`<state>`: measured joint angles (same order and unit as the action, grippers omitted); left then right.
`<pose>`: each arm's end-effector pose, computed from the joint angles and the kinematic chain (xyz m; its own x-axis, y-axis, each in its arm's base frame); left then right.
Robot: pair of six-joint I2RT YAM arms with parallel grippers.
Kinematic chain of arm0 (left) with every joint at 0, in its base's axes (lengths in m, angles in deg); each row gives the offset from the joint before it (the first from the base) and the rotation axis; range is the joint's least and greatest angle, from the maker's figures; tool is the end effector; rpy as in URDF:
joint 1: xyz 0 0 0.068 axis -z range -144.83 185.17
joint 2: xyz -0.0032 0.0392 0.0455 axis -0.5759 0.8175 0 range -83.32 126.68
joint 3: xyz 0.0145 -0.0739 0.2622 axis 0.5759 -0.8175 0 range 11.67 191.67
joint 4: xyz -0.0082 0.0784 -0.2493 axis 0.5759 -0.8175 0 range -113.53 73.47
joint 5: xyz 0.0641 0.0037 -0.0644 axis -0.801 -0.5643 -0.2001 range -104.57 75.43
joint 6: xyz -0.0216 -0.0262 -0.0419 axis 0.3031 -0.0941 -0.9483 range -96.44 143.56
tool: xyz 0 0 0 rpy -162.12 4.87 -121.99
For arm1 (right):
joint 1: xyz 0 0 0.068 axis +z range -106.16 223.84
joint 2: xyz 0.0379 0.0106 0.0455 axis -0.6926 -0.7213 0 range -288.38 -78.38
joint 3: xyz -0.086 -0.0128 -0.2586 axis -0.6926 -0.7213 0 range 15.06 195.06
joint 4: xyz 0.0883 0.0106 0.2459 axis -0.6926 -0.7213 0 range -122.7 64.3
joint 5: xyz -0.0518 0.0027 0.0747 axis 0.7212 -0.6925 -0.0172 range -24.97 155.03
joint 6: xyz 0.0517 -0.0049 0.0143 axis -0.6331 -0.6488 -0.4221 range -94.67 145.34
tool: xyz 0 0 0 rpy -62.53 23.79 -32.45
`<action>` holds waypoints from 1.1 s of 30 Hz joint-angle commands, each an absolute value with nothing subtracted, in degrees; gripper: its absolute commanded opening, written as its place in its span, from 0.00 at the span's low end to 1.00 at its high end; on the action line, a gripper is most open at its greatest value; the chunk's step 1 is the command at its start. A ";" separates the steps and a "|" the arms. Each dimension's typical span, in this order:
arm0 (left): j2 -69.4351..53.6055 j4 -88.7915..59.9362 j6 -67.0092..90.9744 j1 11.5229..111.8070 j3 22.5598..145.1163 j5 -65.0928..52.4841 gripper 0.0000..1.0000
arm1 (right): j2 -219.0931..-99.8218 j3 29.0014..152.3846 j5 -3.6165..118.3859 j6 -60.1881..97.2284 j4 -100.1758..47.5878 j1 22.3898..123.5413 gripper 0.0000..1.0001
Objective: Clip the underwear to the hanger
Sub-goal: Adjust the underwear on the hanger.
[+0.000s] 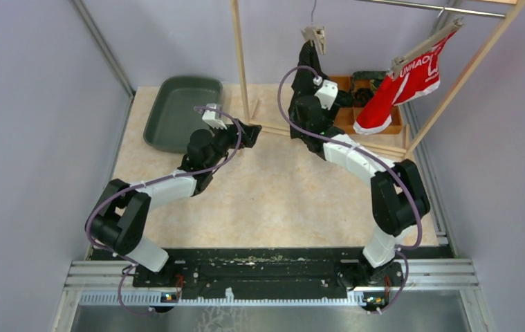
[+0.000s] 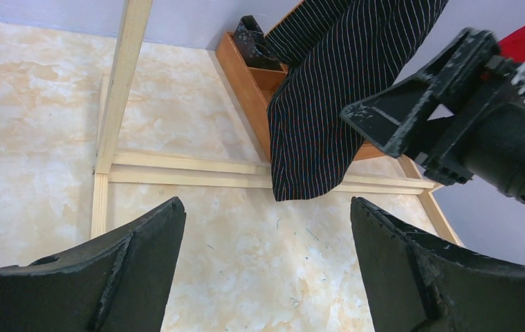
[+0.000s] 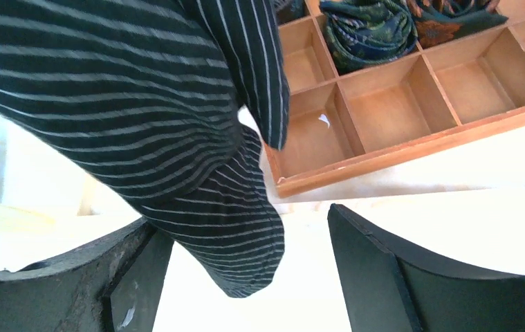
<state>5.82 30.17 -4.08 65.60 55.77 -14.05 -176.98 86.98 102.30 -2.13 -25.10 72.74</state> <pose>0.2940 -0.1731 0.2497 -0.2165 -0.4109 -0.8856 0.4673 0.7529 -0.4635 0.3583 0.1732 0.2733 -0.2993 0.2540 -0.9197 0.2587 0.9494 0.1780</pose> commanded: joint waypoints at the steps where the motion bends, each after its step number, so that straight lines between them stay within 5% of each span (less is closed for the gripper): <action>1: 6.22 33.24 -5.16 65.45 54.97 -12.77 0.92 | -170.51 86.86 102.71 0.33 -21.72 74.74 0.80; 11: 4.92 32.78 -4.92 65.42 54.21 -12.89 0.92 | -177.76 94.58 104.93 1.47 -24.22 75.35 0.79; 24: 5.14 33.20 -6.03 65.45 53.68 -12.16 0.91 | -171.05 90.12 114.81 -0.82 -29.96 73.75 0.79; 33: 5.68 33.38 -6.22 65.84 54.03 -11.52 0.91 | -165.23 84.00 100.10 4.94 -20.13 74.25 0.79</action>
<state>5.82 31.13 -5.63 65.67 54.04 -12.63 -167.35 82.54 106.37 1.98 -25.84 73.97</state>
